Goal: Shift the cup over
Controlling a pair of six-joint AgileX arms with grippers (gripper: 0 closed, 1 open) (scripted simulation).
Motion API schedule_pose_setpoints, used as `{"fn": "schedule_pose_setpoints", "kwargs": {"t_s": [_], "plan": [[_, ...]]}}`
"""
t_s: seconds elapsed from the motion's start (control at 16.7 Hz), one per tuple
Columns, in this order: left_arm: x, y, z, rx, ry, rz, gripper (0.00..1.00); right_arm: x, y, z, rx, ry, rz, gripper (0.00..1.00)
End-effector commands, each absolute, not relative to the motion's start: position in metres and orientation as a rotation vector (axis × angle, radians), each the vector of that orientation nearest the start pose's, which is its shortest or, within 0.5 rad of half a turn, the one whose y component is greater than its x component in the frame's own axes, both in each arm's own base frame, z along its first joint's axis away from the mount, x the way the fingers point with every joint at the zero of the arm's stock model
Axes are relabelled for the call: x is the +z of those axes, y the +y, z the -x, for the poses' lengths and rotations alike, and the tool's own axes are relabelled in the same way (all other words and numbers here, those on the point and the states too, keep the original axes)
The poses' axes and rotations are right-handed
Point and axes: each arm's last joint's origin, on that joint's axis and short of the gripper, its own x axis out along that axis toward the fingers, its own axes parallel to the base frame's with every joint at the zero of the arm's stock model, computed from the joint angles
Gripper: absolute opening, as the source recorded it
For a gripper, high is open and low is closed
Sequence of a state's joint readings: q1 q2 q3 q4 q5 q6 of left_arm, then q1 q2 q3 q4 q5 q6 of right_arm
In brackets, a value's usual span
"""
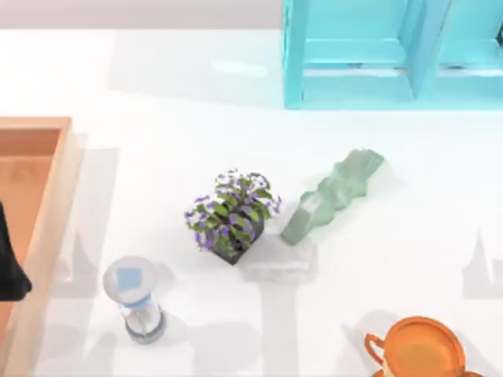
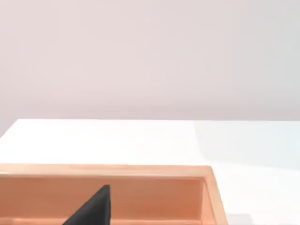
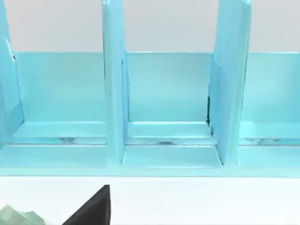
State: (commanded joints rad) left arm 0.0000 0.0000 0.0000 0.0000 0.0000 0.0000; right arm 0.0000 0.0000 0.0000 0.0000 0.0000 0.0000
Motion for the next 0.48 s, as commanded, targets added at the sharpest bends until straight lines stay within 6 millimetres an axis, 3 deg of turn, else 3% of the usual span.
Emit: {"fn": "schedule_pose_setpoints", "kwargs": {"t_s": [0.24,0.48], "plan": [[0.160,-0.001,-0.106,0.000,0.000,0.000,1.00,0.164,-0.003,-0.106,-0.020,0.023,0.006,1.00],[0.160,-0.001,-0.106,0.000,0.000,0.000,1.00,0.190,-0.008,-0.110,-0.071,0.163,0.037,1.00]]}}
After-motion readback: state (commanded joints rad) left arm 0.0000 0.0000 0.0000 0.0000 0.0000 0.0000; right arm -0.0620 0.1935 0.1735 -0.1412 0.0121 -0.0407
